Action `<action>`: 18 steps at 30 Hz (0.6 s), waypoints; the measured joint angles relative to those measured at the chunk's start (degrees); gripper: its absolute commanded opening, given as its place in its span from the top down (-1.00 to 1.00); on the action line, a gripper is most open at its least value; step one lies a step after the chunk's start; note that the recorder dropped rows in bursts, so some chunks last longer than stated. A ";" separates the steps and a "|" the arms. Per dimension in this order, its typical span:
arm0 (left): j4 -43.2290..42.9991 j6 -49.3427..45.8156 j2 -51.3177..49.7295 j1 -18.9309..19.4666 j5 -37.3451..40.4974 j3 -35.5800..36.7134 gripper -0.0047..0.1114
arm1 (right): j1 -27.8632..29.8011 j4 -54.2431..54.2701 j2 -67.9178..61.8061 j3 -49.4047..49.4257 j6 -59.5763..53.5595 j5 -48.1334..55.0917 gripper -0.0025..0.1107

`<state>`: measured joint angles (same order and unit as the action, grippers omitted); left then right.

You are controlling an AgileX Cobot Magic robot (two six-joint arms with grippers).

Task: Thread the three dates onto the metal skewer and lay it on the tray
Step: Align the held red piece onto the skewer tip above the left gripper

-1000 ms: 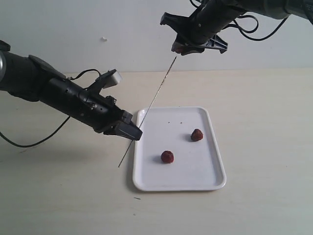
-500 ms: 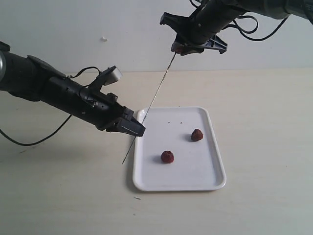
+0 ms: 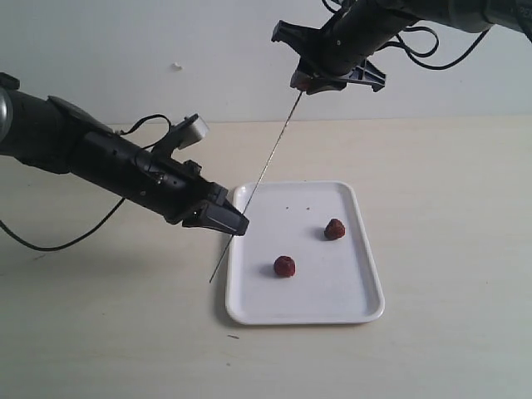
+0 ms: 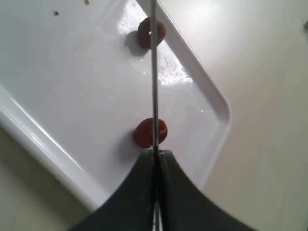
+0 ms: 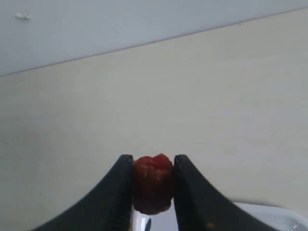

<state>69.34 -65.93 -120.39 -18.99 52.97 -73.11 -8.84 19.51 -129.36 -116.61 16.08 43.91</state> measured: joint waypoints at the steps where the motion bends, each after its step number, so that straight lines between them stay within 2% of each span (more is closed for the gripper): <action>1: -0.12 0.14 -0.14 0.00 0.00 0.00 0.92 | 0.00 0.00 0.00 0.00 0.00 0.00 0.46; 18: 0.76 0.36 -1.07 0.00 -1.64 0.00 0.92 | 0.00 1.66 0.00 0.00 -0.70 0.02 0.46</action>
<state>70.10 -65.57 -121.46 -18.99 51.33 -73.11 -8.84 21.17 -129.36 -116.61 15.38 43.93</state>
